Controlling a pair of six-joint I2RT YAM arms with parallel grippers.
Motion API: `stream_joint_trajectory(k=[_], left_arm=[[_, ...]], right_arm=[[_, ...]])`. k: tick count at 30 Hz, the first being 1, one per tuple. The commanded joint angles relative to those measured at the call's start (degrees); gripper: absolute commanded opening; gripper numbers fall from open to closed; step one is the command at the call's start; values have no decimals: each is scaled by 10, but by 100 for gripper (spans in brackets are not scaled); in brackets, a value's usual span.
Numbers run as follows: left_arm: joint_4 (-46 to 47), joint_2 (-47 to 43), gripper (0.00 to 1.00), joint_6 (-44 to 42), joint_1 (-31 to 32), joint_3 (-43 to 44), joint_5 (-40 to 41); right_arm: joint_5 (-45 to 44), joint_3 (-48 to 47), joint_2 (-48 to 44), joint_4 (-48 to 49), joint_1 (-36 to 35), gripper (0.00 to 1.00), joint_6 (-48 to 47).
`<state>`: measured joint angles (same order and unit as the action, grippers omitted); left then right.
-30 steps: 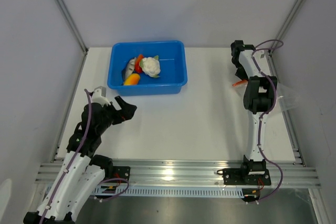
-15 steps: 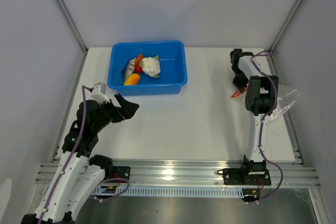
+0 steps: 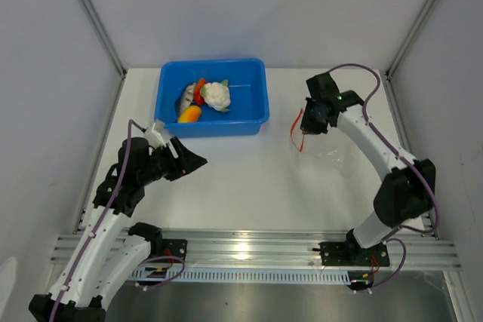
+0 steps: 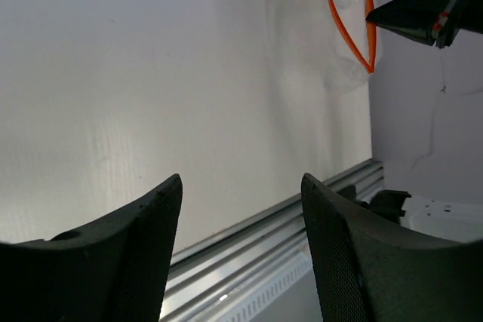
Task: Place the food in the zip-top bag and seal the zipper
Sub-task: Pick up the zipper food storage bag at the center of the board.
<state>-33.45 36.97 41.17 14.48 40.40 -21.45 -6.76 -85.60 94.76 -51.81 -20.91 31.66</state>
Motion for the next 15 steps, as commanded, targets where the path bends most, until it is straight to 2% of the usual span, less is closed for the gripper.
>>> stream_joint_trajectory(k=[1, 2, 5, 9, 15], left_arm=[[30, 23, 66, 51, 25, 14, -65], [28, 32, 66, 56, 33, 18, -66], [16, 64, 73, 87, 78, 37, -58], [48, 96, 78, 150, 141, 28, -59], [80, 172, 79, 183, 186, 48, -49]], right_arm=[[114, 68, -81, 50, -20, 0, -56], [153, 80, -96, 53, -26, 0, -67], [186, 134, -156, 56, -45, 0, -83], [240, 226, -243, 77, -51, 0, -94], [279, 260, -309, 79, -62, 0, -87]])
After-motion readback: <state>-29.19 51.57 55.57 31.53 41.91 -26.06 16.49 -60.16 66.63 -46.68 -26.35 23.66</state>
